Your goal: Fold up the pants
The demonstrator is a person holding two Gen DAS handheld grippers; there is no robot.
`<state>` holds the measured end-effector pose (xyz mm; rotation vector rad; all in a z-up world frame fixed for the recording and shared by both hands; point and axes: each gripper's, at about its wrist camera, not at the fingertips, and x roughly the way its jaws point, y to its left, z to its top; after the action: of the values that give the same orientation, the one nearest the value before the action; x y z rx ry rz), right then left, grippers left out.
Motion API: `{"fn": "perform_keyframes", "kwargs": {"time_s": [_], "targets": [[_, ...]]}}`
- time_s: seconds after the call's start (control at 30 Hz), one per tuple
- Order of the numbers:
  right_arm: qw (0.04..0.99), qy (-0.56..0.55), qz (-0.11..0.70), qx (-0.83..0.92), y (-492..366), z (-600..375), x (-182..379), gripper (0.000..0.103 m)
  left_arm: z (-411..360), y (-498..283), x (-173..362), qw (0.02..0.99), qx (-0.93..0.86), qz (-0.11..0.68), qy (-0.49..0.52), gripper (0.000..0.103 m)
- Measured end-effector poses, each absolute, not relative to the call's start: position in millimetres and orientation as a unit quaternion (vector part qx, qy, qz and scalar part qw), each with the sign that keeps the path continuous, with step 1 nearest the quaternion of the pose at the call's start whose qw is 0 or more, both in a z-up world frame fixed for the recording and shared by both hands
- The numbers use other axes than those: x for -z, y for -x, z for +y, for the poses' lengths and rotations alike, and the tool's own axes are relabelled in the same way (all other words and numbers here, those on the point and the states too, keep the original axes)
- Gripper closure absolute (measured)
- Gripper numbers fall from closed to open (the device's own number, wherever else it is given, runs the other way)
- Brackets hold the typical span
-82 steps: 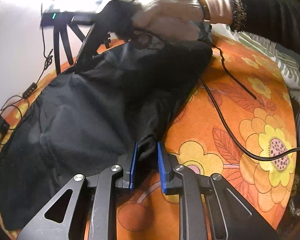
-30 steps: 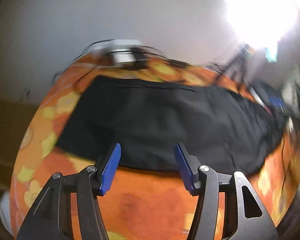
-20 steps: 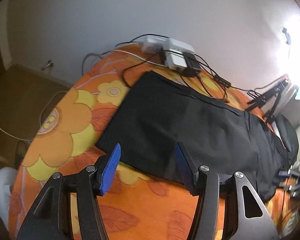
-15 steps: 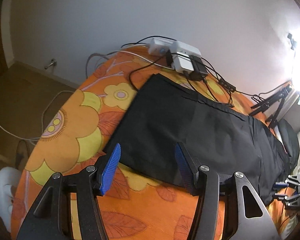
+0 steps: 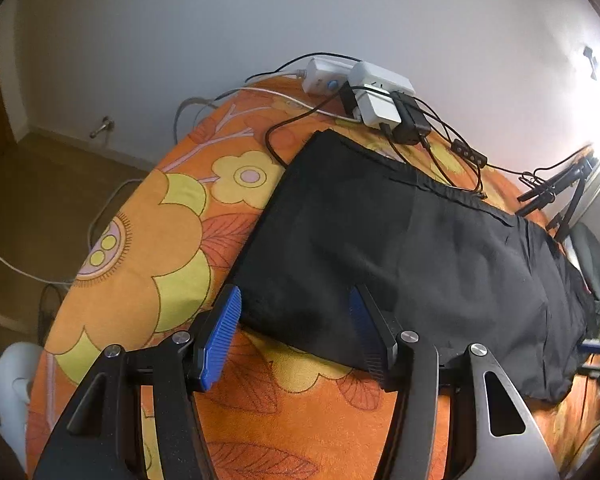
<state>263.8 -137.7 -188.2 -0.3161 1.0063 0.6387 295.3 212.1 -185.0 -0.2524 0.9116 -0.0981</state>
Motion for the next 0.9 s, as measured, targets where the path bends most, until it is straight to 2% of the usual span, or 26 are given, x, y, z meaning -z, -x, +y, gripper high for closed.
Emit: {"fn": "perform_keyframes", "kwargs": {"time_s": [0.17,0.27,0.8,0.9], "targets": [[0.824,0.142,0.448,-0.315,-276.8,-114.1,157.7,0.063,216.6,-294.6,186.5,0.892,0.046,0.430,0.129,0.046],[0.829,0.152,0.427,-0.327,-281.8,-87.2,140.6,0.052,215.9,-293.8,187.4,0.894,0.045,0.428,0.121,0.046],[0.836,0.157,0.395,-0.347,-318.2,30.4,124.5,0.050,215.4,-291.9,190.4,0.900,0.034,0.423,0.100,0.041],[0.837,0.152,0.398,-0.344,-324.7,39.9,127.4,0.047,214.5,-291.4,190.4,0.900,0.034,0.422,0.099,0.041]]}}
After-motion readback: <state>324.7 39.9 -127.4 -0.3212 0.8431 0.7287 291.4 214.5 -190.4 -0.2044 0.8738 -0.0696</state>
